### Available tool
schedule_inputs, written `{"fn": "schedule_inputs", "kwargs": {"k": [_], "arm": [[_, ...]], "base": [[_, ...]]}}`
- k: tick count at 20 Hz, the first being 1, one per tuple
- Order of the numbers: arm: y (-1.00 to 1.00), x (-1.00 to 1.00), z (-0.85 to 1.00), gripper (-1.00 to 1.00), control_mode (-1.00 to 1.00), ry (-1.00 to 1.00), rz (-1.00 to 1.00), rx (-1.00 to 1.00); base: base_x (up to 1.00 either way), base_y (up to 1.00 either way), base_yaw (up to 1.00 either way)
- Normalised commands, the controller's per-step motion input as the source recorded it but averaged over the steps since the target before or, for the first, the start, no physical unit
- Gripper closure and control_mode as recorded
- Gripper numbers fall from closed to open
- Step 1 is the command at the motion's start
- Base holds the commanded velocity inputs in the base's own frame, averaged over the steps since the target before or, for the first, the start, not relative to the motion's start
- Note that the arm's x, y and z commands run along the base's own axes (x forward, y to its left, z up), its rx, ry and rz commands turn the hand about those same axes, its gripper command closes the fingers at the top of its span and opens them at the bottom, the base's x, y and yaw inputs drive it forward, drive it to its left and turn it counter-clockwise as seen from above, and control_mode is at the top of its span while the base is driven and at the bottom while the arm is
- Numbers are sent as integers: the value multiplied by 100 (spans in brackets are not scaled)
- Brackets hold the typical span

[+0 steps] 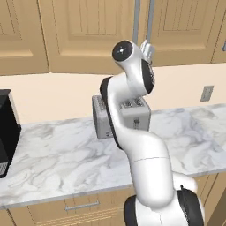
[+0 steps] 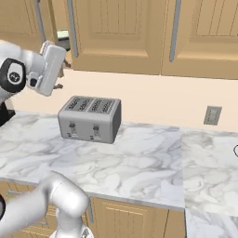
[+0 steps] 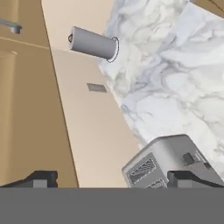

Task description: Open the cabinet. Pick the bowls from the counter and place them in the cabinet. Then close the cabinet.

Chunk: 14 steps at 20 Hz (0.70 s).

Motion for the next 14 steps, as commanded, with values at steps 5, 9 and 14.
{"fn": "schedule_inputs", "kwargs": {"k": [5,9,14], "arm": [[84,100,4,-100,-100,0,-31,-17],[100,100,0,-100,-100,0,-51,-23],[100,100,0,-100,-100,0,-51,-23]], "base": [[0,0,0],[0,0,0],[0,0,0]]}}
